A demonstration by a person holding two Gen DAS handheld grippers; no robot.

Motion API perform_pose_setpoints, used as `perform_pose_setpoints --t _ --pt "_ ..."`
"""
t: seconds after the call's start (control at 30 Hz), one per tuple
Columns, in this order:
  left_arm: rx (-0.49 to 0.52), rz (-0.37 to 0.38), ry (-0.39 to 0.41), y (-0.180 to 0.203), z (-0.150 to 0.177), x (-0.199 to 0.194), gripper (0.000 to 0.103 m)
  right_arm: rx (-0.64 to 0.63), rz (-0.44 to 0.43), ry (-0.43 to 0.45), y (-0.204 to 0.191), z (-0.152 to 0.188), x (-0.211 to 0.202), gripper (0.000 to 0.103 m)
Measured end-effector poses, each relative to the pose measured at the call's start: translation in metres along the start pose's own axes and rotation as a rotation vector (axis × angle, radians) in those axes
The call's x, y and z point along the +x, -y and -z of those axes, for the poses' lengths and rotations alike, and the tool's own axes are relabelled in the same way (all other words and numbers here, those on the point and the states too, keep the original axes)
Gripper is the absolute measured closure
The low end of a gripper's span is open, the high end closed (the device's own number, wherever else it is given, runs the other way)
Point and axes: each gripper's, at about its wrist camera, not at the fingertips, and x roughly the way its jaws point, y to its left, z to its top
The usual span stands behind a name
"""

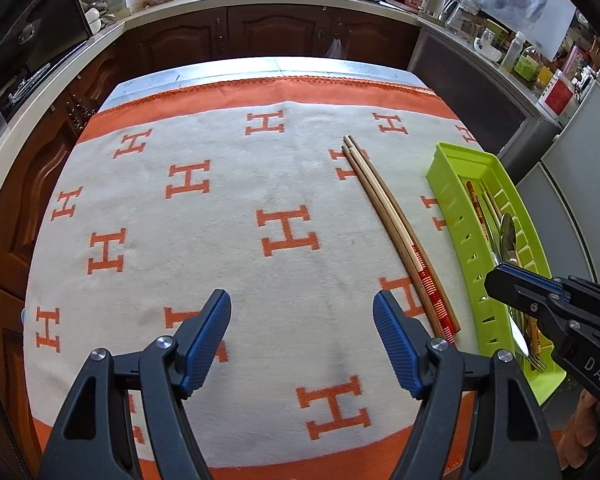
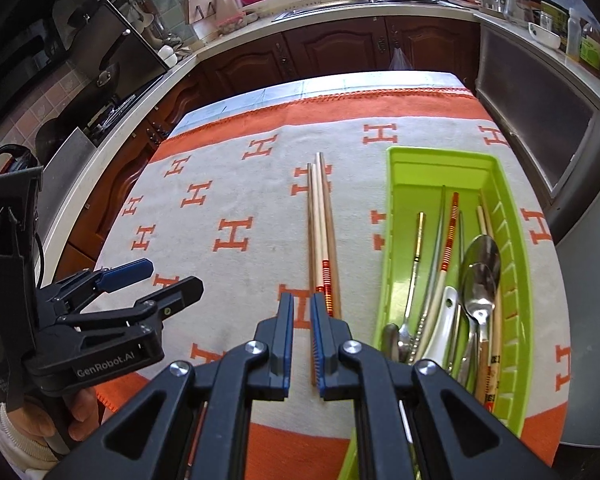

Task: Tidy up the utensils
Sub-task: 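Move both grippers back over the remaining wooden chopsticks on the cloth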

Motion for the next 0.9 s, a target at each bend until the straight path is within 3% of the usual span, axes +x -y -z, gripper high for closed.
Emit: perform_pose_setpoints --t 0.9 --pt "-0.024 -0.028 -0.008 -0.016 0.0 0.018 0.026 0.018 0.031 -0.087 0.001 -0.014 0.045 0.094"
